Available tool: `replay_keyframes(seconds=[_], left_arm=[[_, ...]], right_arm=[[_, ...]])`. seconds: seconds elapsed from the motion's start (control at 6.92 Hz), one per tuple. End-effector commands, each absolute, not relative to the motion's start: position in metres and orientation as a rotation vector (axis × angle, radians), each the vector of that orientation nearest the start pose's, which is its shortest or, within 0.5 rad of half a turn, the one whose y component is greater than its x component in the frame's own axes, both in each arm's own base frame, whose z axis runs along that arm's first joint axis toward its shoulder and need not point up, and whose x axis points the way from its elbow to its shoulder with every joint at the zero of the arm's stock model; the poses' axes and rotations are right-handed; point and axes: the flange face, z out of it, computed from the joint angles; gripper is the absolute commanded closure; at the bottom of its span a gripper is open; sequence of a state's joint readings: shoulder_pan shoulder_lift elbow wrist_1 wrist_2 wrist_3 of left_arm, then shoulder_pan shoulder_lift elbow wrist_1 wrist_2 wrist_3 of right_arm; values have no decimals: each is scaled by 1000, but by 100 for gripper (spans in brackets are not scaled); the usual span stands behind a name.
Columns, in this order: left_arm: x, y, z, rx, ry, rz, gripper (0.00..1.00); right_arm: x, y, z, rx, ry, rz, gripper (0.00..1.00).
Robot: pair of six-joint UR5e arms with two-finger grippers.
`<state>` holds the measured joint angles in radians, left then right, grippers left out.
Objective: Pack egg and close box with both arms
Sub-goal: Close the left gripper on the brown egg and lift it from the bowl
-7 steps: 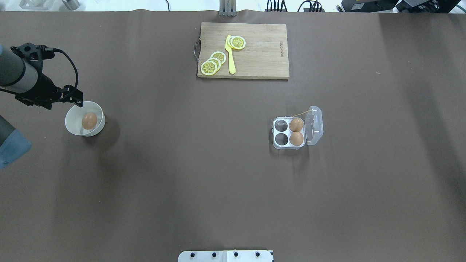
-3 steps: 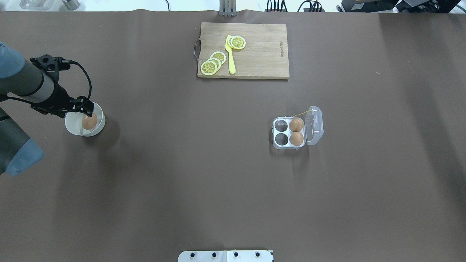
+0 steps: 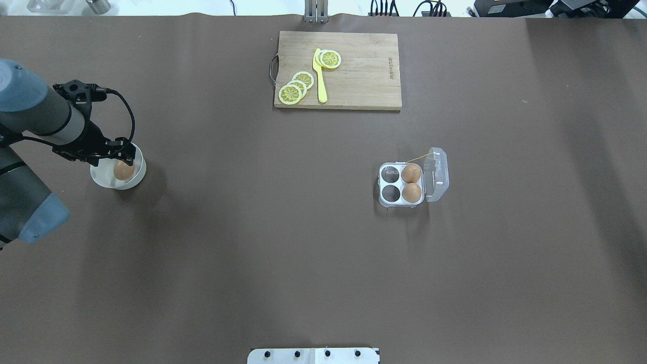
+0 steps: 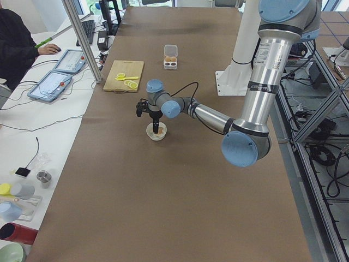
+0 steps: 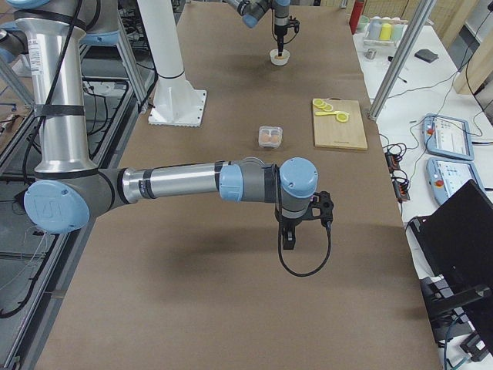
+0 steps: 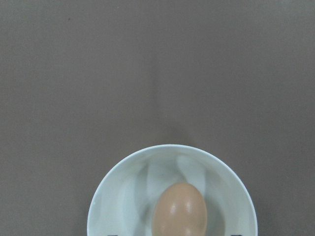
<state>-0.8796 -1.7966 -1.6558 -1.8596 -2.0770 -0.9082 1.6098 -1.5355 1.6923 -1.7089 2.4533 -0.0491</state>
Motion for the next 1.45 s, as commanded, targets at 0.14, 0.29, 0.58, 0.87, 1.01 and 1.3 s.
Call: replay_keyframes(seconds=[0.14, 0.29, 0.58, 0.87, 1.01, 1.3], left_arm=[[327, -527, 502, 90, 797, -26, 19], [327, -527, 498, 92, 801, -30, 19], [324, -523, 496, 92, 804, -36, 19], [324, -521, 491, 95, 810, -34, 19], [326, -520, 492, 94, 808, -32, 19], [333, -516, 497, 82, 802, -23, 19]], right_arm=[[75, -501, 586, 57, -886, -19, 0], [75, -501, 583, 61, -895, -17, 0], [75, -501, 581, 63, -894, -18, 0], [75, -501, 583, 60, -893, -17, 0], [75, -501, 583, 59, -894, -16, 0], [75, -501, 583, 57, -894, -15, 0]])
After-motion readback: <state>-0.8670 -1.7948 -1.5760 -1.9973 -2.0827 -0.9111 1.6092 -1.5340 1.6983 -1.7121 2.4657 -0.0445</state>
